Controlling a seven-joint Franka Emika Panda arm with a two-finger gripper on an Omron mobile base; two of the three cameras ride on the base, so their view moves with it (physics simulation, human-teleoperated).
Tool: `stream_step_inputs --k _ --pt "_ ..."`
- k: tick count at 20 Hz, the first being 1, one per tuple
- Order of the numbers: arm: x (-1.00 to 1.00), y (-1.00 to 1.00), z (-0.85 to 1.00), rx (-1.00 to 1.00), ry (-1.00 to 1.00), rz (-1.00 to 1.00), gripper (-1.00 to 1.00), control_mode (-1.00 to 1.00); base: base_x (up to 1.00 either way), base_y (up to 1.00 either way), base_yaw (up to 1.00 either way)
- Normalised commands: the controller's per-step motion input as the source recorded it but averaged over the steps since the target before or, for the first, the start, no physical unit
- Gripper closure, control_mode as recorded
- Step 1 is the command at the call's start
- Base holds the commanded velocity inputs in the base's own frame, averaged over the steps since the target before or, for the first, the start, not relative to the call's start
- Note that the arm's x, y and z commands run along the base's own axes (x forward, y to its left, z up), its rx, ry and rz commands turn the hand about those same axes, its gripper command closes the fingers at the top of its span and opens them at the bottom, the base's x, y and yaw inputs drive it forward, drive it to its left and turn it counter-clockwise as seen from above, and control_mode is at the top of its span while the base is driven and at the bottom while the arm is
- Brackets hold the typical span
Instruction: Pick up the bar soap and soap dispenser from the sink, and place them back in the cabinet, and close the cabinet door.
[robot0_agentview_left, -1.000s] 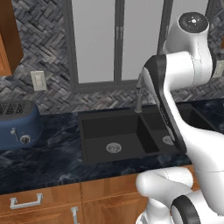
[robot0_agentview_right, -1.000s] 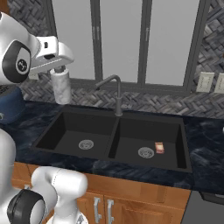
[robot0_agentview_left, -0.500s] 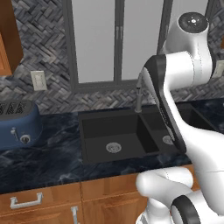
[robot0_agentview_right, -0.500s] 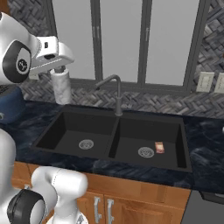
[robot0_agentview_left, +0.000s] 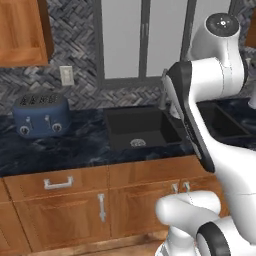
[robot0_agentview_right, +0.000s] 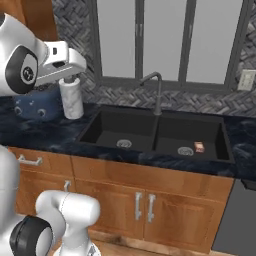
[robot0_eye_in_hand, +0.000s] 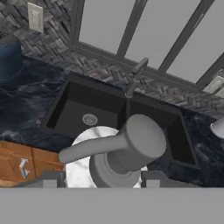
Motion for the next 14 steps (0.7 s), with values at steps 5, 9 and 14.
stream_step_inputs --k 5,9,14 --pt "0.00 0.00 0.00 0.00 0.00 0.00 1.00 1.00 -0.74 0.91 0.11" --pt "0.00 0.00 0.00 0.00 0.00 0.00 1.00 1.00 -0.16 0.93 0.21" --pt "0.00 0.00 0.00 0.00 0.00 0.00 1.00 1.00 0.04 0.53 0.34"
